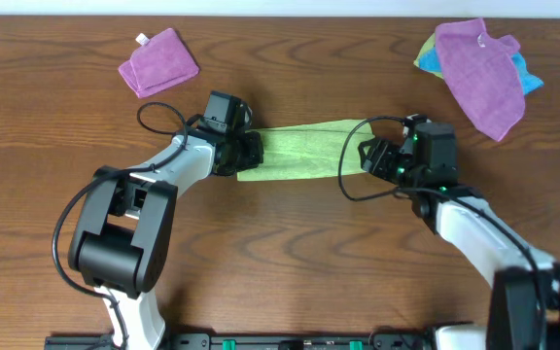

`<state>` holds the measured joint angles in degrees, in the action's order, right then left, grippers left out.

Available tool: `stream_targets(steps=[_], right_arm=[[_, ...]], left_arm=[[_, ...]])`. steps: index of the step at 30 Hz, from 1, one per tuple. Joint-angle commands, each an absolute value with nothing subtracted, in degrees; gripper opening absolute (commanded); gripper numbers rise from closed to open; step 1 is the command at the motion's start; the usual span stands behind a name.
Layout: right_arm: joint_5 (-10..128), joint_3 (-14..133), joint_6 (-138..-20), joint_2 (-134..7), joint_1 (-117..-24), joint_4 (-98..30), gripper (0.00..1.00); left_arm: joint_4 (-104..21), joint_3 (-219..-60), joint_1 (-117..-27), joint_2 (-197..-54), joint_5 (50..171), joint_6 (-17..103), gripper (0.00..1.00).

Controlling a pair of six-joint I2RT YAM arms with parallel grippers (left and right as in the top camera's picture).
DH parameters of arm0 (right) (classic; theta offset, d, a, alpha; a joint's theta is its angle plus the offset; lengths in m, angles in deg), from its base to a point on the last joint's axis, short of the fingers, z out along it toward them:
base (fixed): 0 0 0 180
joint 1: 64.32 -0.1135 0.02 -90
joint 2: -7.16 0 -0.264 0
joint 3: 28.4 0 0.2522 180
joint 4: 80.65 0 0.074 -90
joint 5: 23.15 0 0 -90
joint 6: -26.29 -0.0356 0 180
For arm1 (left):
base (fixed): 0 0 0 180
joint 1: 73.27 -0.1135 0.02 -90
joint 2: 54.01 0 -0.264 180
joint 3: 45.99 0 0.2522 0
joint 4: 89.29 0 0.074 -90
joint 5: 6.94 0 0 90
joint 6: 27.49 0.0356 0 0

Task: Fold the cloth

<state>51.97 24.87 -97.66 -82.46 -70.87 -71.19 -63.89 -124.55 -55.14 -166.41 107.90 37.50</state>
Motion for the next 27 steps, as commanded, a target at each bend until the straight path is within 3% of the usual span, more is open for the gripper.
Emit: stream_targets(steps=[1, 16, 27], right_arm=[[50.7, 25.1, -101.0, -86.2, -70.7, -73.6, 0.61], [51.2, 25.1, -104.0, -92.0, -70.8, -82.8, 0.45], [51.4, 25.1, -105.3, -95.8, -70.8, -86.7, 0.42]], left_arm=[[-63.8, -125.5, -55.0, -166.9, 107.1, 38.7, 0.06], [-63.7, -125.5, -55.0, -166.9, 107.1, 38.7, 0.06], [-63.4, -125.5, -55.0, -166.9, 107.1, 38.7, 0.05]])
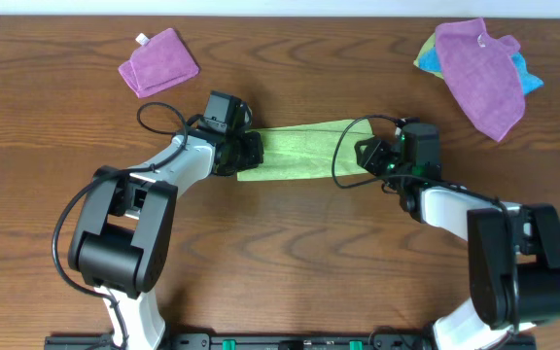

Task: Fold the cloth

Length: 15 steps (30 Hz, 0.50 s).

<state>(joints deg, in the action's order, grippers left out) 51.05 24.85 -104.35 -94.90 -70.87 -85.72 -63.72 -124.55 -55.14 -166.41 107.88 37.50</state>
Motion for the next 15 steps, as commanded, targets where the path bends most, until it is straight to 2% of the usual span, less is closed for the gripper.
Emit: stream_targets(steps=[1, 10, 15], right_arm=[[51.4, 25.1, -105.5, -96.0, -70.8, -87.4, 0.4], [53.0, 26.6, -106.1, -96.1, -70.8, -90.0, 0.03], [54.0, 29.2, -104.3, -96.1, -70.8, -90.0, 0.01]], left_arm=[[-63.3, -125.5, -55.0, -166.9, 107.1, 38.7, 0.06], [-63.3, -125.5, -55.0, -166.9, 107.1, 38.7, 0.06], [-63.3, -125.5, -55.0, -166.9, 107.1, 38.7, 0.06]])
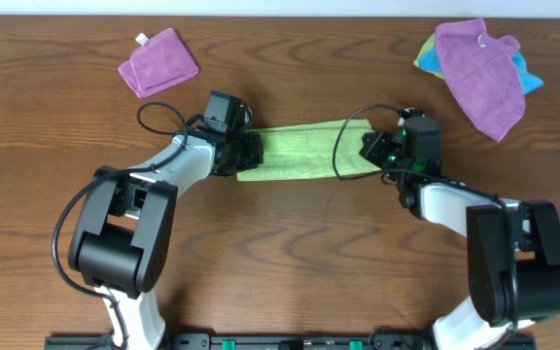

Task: Fold the cloth
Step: 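Move the right gripper toward the left gripper, folding the cloth strip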

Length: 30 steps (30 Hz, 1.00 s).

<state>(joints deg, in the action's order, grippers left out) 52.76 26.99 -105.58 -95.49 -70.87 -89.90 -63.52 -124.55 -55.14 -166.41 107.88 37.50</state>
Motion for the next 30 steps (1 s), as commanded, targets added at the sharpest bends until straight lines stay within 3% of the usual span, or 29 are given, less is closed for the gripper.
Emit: stream_targets(steps=[1, 12, 13, 16, 22, 30], right_arm=[[54.3, 29.8, -103.8, -96.1, -70.8, -90.0, 0.01], [55.6, 35.8, -102.6, -102.8, -71.4, -90.0, 0.02], [55.6, 36.3, -102.6, -103.6, -71.5, -90.0, 0.06], [55.8, 37.0, -102.2, -105.0, -71.7, -90.1, 0.27], [55.9, 37.2, -101.3, -105.2, -71.7, -90.0, 0.5], [54.4, 37.2, -101.3, -101.7, -71.7, -84.8, 0.68]], left_arm=[[-63.3, -125.5, -55.0, -166.9, 107.1, 38.7, 0.06], [-63.3, -125.5, -55.0, -166.9, 107.1, 38.7, 0.06], [-63.3, -125.5, -55.0, -166.9, 107.1, 38.7, 0.06], [-63.3, -125.5, -55.0, -166.9, 107.3, 38.7, 0.06], [-63.3, -125.5, -55.0, -166.7, 108.6, 38.5, 0.06], [-63.5, -125.6, -57.7, -164.1, 112.9, 38.5, 0.06]])
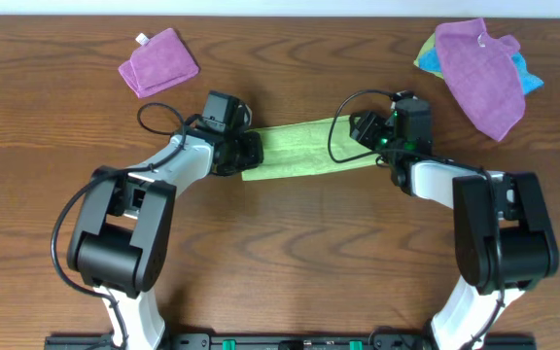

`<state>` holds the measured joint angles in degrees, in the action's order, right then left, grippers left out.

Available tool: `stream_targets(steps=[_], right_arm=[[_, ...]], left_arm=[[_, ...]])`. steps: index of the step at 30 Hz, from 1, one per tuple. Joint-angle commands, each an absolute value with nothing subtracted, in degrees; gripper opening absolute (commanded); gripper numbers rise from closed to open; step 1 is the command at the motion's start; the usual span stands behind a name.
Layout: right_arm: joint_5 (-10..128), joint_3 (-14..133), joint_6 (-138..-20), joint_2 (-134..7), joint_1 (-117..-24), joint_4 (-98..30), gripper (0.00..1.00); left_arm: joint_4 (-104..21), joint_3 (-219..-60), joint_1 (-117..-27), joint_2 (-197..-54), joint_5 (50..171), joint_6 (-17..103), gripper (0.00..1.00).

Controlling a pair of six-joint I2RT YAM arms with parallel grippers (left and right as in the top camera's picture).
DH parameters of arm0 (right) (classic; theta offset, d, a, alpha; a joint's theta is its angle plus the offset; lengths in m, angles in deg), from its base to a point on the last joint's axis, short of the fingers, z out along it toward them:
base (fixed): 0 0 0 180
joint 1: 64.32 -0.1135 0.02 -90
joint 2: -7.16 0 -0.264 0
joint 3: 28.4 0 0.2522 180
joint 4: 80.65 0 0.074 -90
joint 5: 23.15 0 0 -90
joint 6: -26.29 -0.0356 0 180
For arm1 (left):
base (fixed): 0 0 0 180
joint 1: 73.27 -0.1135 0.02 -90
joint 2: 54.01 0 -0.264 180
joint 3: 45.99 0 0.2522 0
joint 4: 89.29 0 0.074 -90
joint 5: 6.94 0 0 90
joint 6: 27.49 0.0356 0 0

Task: Fold the cloth
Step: 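Move the right gripper toward the left gripper, folding the cloth strip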

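Note:
A light green cloth (299,149), folded into a long narrow strip, lies across the middle of the wooden table (290,253) in the overhead view. Its right end sits slightly farther back than its left end. My left gripper (249,152) is at the strip's left end and looks shut on it, though its fingertips are hidden under the wrist. My right gripper (360,130) is at the strip's far right corner, shut on that end. The black cable of the right arm loops over the cloth.
A folded purple cloth (158,61) with a white tag lies at the back left. A pile of cloths (479,68), purple over blue and yellow, lies at the back right. Both arm bases stand at the table's near edge.
My right gripper has moved toward the back of the table and slightly left, taking the cloth's right end with it, so the strip now slants. The left gripper has not moved.
The left gripper stayed on the cloth's left end throughout. The right gripper was at the strip's right end near its front edge, then closer in on that end, then a little farther back, and now holds the far right corner with the strip slanted.

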<state>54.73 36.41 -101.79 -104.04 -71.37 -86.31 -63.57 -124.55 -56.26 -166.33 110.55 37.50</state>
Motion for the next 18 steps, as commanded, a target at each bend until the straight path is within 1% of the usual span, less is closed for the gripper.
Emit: stream_targets(steps=[1, 9, 13, 17, 18], right_arm=[[54.4, 37.2, -101.3, -101.0, -71.6, -83.6, 0.7], [54.4, 37.2, -101.3, -95.2, -71.6, -75.8, 0.78], [54.4, 37.2, -101.3, -92.2, -71.6, -70.4, 0.84], [54.4, 37.2, -101.4, -89.1, -71.5, -63.1, 0.94], [54.4, 37.2, -101.4, -88.4, -71.5, -61.1, 0.95]], left_arm=[[-63.5, -125.6, -58.1, -163.4, 113.2, 38.5, 0.06], [-63.4, -125.6, -59.2, -159.7, 114.6, 38.5, 0.06], [-64.0, -125.6, -58.8, -159.7, 112.8, 37.6, 0.06], [-65.8, -125.6, -57.8, -159.9, 109.6, 37.6, 0.06], [-66.6, -125.6, -57.4, -160.1, 109.2, 37.6, 0.05]])
